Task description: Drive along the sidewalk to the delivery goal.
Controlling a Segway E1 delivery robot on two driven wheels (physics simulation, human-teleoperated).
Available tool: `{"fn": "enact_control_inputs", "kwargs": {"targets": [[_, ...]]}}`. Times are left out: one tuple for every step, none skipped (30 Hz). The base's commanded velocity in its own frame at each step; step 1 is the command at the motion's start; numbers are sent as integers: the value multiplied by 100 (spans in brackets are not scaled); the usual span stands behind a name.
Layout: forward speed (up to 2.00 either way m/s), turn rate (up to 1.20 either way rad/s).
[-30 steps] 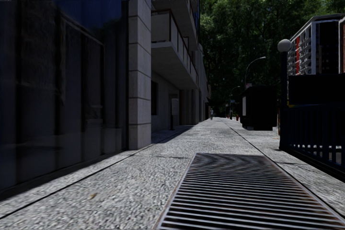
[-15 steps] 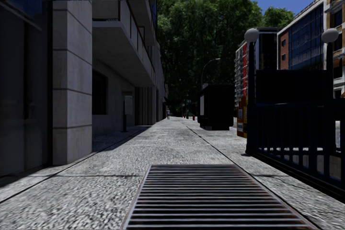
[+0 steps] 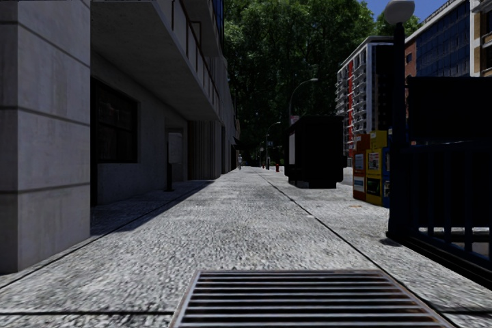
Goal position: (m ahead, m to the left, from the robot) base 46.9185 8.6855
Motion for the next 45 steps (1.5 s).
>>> {"fn": "enact_control_inputs", "kwargs": {"targets": [[200,0],[200,0],[200,0],[200,0],[200,0],[200,0],[200,0],[200,0],[200,0],[200,0],[200,0],[200,0],[200,0],[200,0],[200,0],[200,0],[200,0],[200,0],[200,0],[200,0],[200,0],[200,0],[200,0],[200,0],[200,0],[200,0],[200,0],[200,0],[200,0],[200,0],[200,0],[200,0],[200,0],[200,0],[200,0],[200,0],[200,0],[200,0],[200,0],[200,0],[200,0],[200,0],[200,0],[200,0],[200,0]]}}
